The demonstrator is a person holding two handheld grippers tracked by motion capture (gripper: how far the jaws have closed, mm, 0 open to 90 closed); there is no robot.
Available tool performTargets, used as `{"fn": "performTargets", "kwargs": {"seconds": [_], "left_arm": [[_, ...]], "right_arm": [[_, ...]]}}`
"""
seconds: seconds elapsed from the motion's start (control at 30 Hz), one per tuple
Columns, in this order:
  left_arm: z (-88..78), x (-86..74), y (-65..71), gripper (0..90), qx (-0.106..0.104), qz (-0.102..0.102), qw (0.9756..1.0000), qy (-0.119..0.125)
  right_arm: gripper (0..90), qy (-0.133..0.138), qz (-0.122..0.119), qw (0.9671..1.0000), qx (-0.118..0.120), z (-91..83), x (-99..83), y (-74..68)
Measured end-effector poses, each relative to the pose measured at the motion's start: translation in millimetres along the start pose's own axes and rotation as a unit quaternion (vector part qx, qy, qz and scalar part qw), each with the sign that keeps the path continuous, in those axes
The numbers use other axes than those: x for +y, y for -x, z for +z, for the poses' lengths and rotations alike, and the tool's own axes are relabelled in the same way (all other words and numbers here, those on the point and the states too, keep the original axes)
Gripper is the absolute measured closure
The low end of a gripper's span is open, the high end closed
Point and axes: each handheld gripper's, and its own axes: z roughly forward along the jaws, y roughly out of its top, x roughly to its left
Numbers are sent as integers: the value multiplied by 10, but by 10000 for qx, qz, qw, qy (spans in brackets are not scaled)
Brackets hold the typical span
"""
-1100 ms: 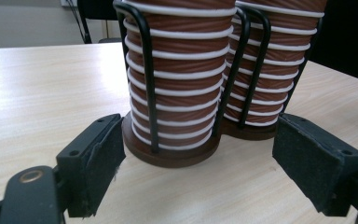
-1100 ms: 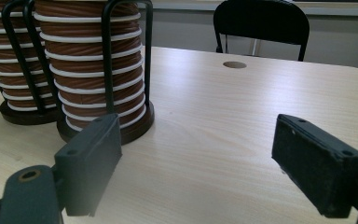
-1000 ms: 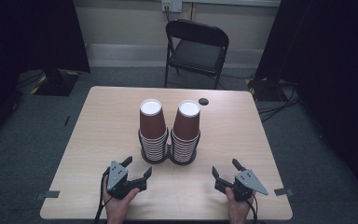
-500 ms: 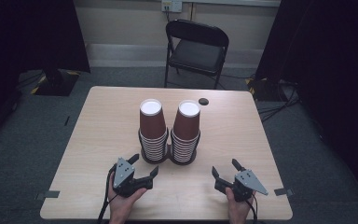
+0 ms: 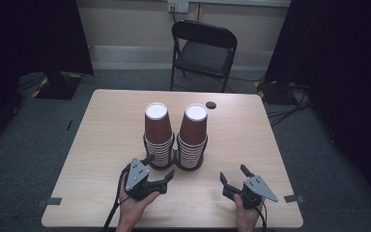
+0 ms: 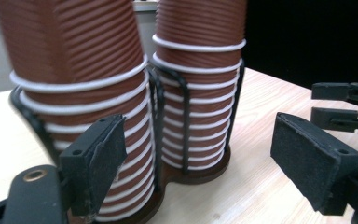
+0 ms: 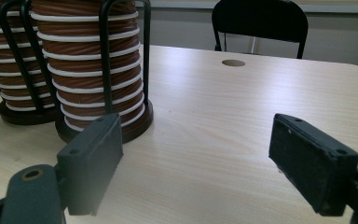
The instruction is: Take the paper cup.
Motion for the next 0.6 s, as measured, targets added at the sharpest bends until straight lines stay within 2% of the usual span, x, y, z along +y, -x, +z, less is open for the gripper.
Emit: {"fn": "performTargets", "kwargs": {"seconds": [0.07,0.27,0.6], "left_arm": [[32,77,32,178,-68,40,10000,35],[71,177,76,178,-93,129,9998,95],[123,330,103,190,-182,88,9996,213]], "right_arm": [[166,2,9,10000,-11,-3,0,-1],[166,-4,-2,10000,10,-3,0,-1],[170,-41,-17,10000,-6,2,3,-7]]}}
